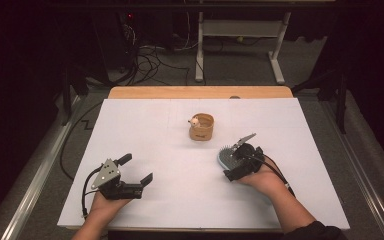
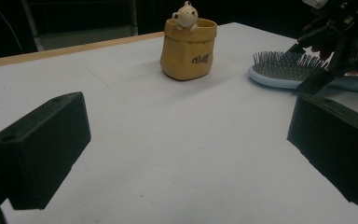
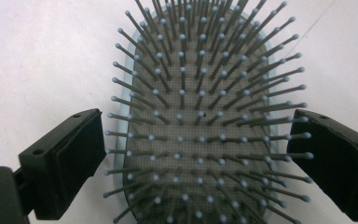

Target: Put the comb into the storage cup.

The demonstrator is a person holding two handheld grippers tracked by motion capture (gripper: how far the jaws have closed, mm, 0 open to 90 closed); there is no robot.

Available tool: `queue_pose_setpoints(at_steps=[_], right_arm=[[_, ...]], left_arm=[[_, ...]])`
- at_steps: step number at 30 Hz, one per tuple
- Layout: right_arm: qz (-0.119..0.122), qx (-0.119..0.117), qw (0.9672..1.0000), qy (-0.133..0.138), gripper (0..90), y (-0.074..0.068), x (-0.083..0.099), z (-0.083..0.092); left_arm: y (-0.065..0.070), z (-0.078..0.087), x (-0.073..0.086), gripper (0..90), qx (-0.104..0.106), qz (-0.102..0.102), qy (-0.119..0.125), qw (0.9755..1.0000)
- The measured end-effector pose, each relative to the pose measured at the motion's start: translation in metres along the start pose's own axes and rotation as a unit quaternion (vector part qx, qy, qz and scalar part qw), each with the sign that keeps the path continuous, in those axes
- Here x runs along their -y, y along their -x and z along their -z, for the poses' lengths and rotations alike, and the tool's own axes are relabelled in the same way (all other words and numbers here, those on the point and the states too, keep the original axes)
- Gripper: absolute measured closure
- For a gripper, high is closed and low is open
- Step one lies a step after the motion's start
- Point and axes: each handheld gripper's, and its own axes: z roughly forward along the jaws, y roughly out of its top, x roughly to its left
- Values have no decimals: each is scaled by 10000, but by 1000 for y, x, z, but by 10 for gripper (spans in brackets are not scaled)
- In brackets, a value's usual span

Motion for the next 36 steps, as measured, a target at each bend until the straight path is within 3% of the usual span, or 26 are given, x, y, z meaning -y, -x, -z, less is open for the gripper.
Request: queue_pose_setpoints(at_steps=[13, 20, 26, 29, 36], right_arm=[[126, -22, 9999, -97, 86, -2, -5, -5], [95, -169, 9997, -120, 103, 2, -6, -6], [66, -183, 9998, -109, 133, 3, -6, -6], [-39, -152, 9998, -100, 189, 4, -5, -4], [-8, -143, 9997, -188, 193, 4, -8, -4]], left_arm=[[0, 0, 0, 0, -32, -1, 16, 10000], [0, 0, 0, 0, -32, -17, -1, 10000], [0, 0, 0, 0, -33, -12, 5, 10000], [0, 0, 0, 0, -45, -13, 9, 10000], [0, 0, 0, 0, -54, -17, 23, 10000]])
